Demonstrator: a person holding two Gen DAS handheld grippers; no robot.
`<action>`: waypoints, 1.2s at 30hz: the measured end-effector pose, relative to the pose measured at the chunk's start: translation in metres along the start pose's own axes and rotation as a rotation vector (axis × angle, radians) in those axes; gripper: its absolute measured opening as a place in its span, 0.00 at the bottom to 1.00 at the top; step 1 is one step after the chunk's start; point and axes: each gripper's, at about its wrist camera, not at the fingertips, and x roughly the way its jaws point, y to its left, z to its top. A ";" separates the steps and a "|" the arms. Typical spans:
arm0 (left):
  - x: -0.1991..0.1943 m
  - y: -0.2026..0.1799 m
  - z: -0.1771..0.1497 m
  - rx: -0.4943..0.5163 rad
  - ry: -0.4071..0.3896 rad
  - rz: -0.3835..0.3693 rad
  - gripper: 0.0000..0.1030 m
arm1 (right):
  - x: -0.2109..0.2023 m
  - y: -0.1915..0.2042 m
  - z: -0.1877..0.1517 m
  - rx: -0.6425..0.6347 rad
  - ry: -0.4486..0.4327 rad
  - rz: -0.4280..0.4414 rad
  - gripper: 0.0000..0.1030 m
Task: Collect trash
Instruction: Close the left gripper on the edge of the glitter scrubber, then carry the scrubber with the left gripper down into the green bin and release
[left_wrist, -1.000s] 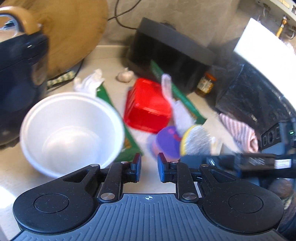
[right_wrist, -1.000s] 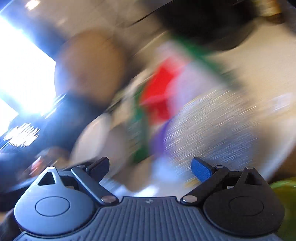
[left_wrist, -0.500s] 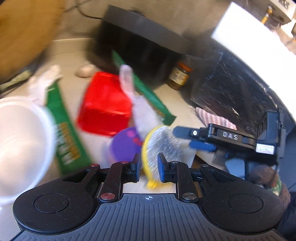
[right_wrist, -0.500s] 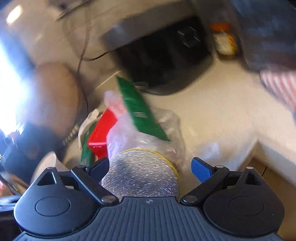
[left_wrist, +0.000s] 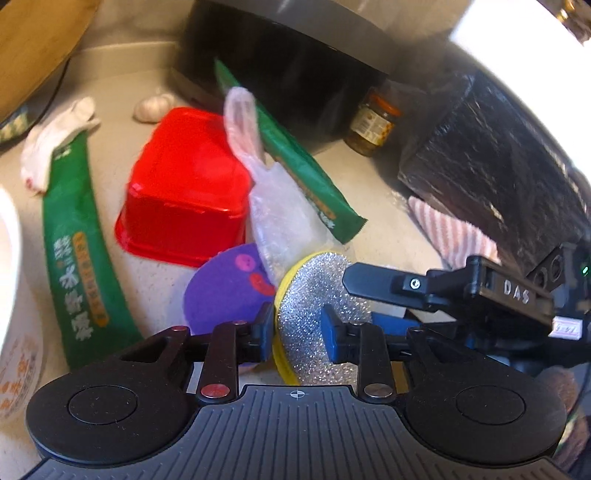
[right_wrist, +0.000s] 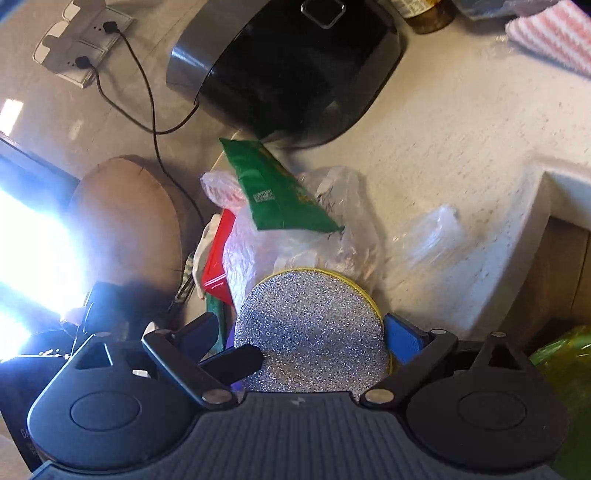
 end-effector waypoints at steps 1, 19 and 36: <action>-0.006 0.002 -0.001 -0.011 -0.004 0.001 0.30 | 0.001 0.001 -0.001 0.000 0.011 0.014 0.94; -0.110 0.061 -0.054 -0.114 -0.039 0.162 0.18 | 0.039 0.108 -0.049 -0.460 0.082 -0.106 0.93; -0.151 0.091 -0.077 -0.236 -0.104 0.178 0.18 | 0.078 0.111 -0.078 -0.735 0.083 -0.490 0.94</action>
